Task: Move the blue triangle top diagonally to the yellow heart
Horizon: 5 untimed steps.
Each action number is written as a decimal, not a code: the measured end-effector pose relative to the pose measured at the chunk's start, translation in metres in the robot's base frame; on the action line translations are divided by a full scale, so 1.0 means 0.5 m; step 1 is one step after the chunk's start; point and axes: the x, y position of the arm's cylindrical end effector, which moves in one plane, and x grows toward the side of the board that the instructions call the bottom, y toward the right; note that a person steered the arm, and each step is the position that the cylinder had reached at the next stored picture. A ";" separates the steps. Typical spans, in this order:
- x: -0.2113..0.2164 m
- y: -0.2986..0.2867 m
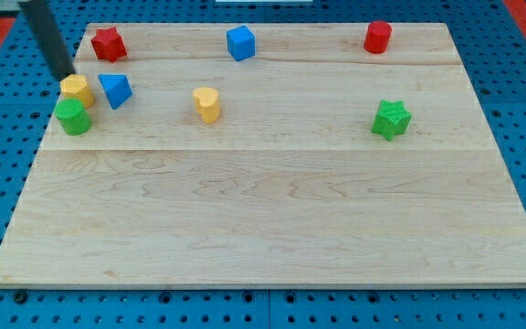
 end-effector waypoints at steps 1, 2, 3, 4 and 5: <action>0.038 0.044; 0.050 0.220; 0.076 0.287; 0.120 0.261; 0.075 0.358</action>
